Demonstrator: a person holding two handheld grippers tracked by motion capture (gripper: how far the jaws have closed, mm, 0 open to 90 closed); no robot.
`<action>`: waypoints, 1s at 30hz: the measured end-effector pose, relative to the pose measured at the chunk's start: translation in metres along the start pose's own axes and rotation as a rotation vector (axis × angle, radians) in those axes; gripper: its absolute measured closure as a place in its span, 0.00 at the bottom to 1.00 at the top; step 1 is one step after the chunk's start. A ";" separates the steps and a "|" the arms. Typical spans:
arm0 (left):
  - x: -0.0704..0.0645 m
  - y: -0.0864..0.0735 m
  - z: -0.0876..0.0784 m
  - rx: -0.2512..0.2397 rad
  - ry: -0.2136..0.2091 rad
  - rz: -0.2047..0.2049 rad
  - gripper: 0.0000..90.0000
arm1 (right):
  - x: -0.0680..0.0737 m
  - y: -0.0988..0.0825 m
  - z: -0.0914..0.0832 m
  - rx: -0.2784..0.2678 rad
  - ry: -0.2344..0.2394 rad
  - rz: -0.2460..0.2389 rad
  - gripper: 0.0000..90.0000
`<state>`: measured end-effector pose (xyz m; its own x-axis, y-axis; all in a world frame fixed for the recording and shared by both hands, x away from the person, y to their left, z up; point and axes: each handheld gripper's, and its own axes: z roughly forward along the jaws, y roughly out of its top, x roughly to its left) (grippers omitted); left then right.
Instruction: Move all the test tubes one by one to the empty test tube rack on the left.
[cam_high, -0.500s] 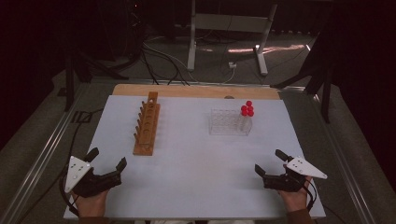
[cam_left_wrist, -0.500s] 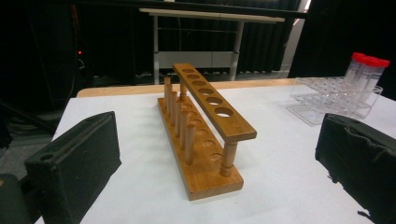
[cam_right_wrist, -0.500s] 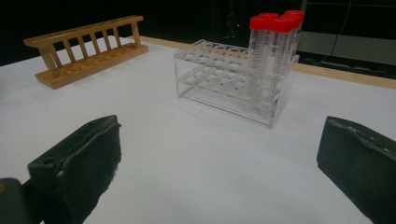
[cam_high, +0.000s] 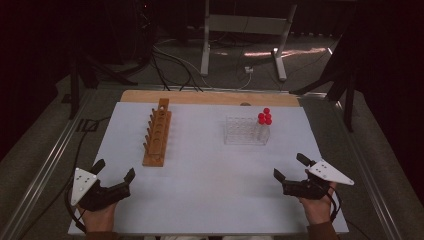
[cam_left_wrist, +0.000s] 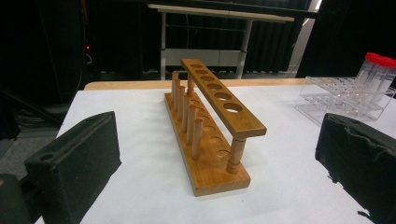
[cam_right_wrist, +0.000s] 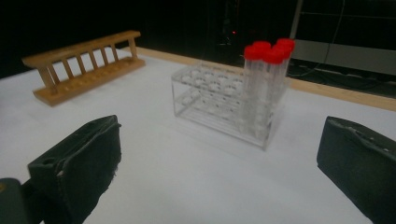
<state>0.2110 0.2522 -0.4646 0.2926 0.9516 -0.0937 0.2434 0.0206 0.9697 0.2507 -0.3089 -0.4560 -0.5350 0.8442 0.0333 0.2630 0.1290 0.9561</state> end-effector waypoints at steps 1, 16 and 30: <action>0.000 0.000 0.000 0.001 0.005 0.003 0.01 | -0.002 0.005 0.003 0.008 0.003 0.000 0.00; 0.000 -0.003 0.003 0.017 -0.001 -0.012 0.01 | -0.023 0.041 0.051 0.067 -0.032 -0.011 0.00; 0.002 -0.005 0.004 0.012 -0.007 -0.043 0.01 | -0.057 0.034 0.100 0.045 -0.055 0.050 0.28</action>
<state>0.2146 0.2531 -0.4706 0.2879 0.9478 -0.1368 0.2669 0.0577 0.9620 0.3703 -0.3009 -0.4542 -0.4756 0.8774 0.0632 0.3245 0.1082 0.9397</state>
